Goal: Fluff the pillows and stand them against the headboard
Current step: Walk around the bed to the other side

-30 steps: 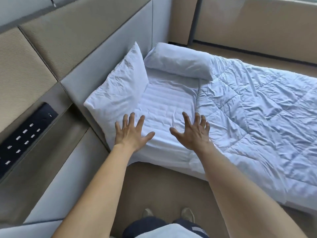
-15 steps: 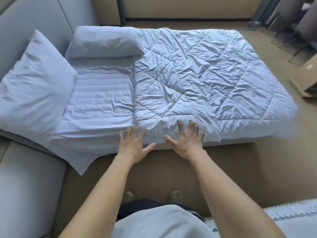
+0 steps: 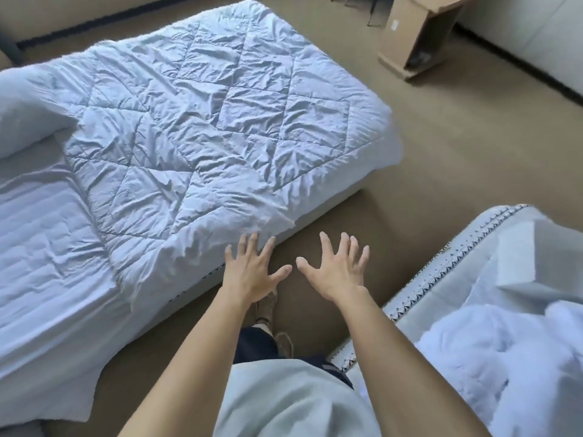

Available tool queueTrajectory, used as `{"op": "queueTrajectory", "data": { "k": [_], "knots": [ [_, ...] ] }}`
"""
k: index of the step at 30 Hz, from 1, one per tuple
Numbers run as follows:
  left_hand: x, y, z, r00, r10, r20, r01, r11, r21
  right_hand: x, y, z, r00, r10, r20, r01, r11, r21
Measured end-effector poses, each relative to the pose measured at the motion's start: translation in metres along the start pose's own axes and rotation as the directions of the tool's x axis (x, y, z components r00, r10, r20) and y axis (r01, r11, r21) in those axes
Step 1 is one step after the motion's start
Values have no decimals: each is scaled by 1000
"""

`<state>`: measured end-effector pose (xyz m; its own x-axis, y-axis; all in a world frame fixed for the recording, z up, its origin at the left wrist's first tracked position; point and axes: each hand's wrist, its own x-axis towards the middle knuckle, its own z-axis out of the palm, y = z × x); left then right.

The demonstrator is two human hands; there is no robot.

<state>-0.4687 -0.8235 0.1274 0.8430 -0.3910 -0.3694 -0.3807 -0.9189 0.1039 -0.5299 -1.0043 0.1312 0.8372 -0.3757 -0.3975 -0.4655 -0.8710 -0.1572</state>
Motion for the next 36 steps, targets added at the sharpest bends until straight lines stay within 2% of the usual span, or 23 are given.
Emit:
{"op": "queueTrajectory", "data": {
  "k": [5, 12, 24, 30, 36],
  "knots": [
    [80, 51, -15, 985, 163, 51, -166, 985, 57, 42, 51, -17, 983, 183, -20, -182, 982, 50],
    [206, 104, -57, 945, 300, 129, -310, 949, 64, 131, 96, -59, 927, 374, -44, -366, 923, 120],
    [398, 194, -126, 886, 420, 196, -449, 882, 141, 283, 167, -149, 850, 522, -69, -502, 843, 195],
    [468, 272, -136, 861, 466, 203, -496, 858, 133, 346, 241, -170, 833, 553, -15, -534, 811, 239],
    [539, 368, -142, 881, 427, 205, -454, 884, 111, 422, 332, -205, 850, 527, 12, -511, 818, 265]
  ]
}}
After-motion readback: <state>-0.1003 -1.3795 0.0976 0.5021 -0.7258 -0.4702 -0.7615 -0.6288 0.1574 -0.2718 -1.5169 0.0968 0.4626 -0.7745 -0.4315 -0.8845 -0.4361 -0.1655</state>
